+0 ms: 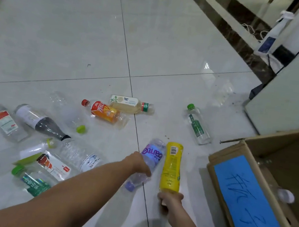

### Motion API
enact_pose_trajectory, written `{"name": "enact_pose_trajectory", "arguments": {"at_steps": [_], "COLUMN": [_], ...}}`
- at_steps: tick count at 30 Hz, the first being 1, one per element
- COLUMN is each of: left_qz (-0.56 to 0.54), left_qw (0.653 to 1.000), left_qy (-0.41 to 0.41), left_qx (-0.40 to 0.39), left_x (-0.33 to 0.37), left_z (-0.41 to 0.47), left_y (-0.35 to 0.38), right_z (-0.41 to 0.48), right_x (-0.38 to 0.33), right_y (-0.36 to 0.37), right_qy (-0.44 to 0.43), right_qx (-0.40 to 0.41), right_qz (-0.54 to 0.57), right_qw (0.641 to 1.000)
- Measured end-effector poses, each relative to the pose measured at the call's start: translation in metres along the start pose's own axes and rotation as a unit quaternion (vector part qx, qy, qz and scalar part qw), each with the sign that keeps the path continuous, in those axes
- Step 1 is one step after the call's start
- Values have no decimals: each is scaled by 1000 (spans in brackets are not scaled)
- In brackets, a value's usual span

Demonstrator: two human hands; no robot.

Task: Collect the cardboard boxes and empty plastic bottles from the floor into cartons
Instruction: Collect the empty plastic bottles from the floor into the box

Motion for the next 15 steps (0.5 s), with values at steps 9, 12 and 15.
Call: {"name": "enact_pose_trajectory", "arguments": {"at_steps": [9,12,15], "left_qz": [-407,-454,-453], "left_qw": [912,877,843], "left_qy": [54,145,268], "left_qx": [21,65,113], "left_x": [56,98,161], "left_z": [-36,-66,-109], "left_y": [-5,-29,-60], "right_z": [-49,-81,-119], "right_x": [-56,-104,-152], "right_y": [6,-9,-37], "right_qy": [-39,-90,-140], "right_qx": [-109,-126,-139], "right_qz": [176,171,198], "right_qw": [977,973,960]}}
Point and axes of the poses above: each hand's wrist, its own z-axis towards the middle knuckle, its own y-axis out of the palm, x = y × z, the point moved 10 cm from there along z, towards the middle knuckle, and after that the axes turned 4 degrees about -z, right-handed, at the moved point
